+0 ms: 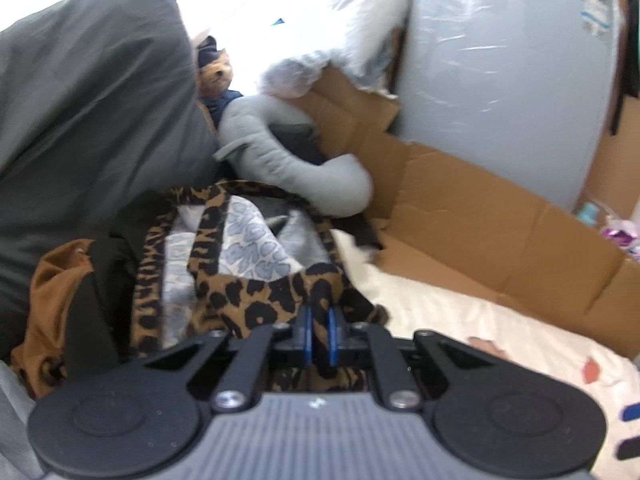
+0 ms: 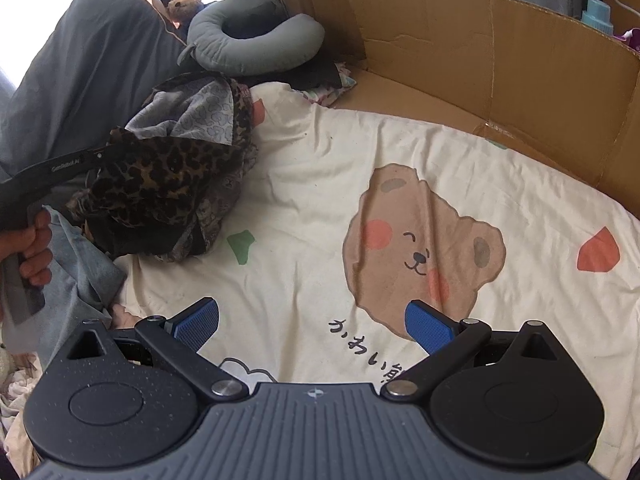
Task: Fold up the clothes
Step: 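Lift the leopard garment with the left gripper while the right gripper grasps its other edge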
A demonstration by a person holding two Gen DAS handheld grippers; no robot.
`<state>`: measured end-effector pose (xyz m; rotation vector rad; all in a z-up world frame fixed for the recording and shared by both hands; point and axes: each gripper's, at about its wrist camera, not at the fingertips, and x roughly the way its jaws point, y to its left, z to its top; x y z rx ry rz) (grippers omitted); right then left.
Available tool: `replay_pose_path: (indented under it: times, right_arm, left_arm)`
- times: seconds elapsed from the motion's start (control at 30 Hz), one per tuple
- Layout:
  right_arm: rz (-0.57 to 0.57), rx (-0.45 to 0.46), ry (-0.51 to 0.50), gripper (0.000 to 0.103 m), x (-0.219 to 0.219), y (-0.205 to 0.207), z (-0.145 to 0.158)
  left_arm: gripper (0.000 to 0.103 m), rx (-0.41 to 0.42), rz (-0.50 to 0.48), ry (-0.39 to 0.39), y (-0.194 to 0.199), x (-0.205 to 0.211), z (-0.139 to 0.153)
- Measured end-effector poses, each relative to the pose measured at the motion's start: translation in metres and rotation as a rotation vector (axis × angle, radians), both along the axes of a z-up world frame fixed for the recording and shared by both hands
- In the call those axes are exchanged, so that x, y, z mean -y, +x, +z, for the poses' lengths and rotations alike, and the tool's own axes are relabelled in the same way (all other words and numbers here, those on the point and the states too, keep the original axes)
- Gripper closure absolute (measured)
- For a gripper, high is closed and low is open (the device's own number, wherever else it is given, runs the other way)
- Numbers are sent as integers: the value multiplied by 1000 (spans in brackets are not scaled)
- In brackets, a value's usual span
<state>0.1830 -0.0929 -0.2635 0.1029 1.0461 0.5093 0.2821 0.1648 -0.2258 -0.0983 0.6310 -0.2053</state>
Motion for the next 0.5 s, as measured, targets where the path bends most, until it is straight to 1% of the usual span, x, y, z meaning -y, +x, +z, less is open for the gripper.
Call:
replay_pose_path:
  times: [0.33,0.5]
  right_arm:
    - [6,-2,35,1,-1,-4,2]
    - [7,-6,38,1,-2,-5,0]
  left_arm:
    - [96,-33,-103,-136,-33,31,-11]
    - [96,-73,-136,-183,-49,45,-26]
